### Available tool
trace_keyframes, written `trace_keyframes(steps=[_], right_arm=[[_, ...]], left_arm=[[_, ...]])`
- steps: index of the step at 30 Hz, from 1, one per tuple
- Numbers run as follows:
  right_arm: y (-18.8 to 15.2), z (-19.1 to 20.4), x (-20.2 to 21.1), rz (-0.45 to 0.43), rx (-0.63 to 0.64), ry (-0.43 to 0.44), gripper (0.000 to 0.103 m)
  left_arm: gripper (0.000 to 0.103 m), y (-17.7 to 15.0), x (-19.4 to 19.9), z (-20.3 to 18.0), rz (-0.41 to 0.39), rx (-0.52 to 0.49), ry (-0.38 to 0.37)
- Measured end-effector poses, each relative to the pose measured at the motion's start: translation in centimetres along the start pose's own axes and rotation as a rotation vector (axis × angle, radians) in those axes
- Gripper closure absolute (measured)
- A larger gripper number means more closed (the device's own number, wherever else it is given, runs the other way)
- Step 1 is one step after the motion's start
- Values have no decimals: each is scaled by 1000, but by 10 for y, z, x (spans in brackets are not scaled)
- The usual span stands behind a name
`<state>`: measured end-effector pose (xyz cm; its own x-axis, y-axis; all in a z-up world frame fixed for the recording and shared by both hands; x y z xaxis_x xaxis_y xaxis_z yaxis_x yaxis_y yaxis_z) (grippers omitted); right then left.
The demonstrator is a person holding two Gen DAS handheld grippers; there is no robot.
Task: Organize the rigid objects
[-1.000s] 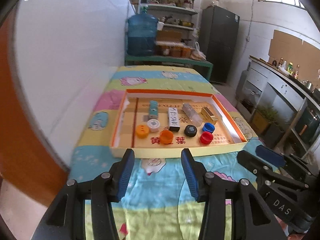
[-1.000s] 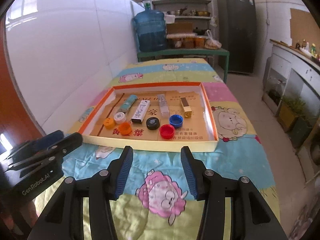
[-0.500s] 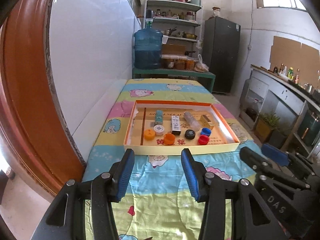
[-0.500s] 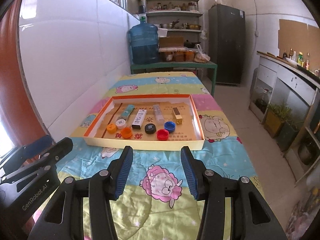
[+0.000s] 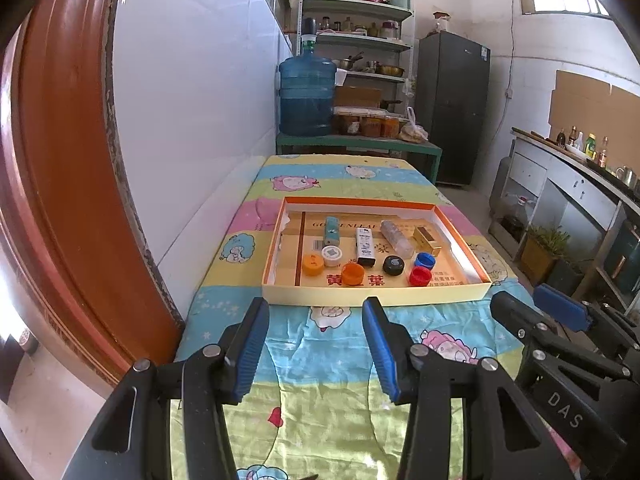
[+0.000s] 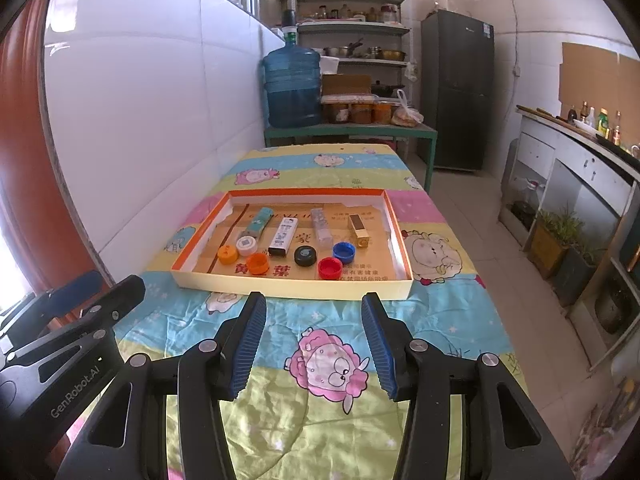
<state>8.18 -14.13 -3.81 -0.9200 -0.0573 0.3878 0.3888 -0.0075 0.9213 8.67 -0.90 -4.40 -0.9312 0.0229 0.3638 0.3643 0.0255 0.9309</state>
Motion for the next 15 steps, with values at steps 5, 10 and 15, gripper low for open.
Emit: trace_keyframes(steps=[5, 10, 15], right_arm=[[0, 0, 0, 0, -2, -1, 52], [0, 0, 0, 0, -2, 0, 52], [0, 0, 0, 0, -1, 0, 52]], left_arm=[[55, 0, 0, 0, 1, -3, 2], [55, 0, 0, 0, 3, -3, 2], [55, 0, -1, 2, 0, -4, 7]])
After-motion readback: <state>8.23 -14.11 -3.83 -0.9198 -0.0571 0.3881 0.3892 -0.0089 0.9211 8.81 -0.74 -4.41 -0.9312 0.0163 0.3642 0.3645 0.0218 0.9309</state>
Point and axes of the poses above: each gripper's, at about its wrist camera, not at the fingertips, and x roughly against the way its jaws point, z to its left, y to its top, the point moved 4 cm from there along -x, roughly the way its jaws point, and after that the axes turned 14 degrees about -z, right-handed, at the moved point
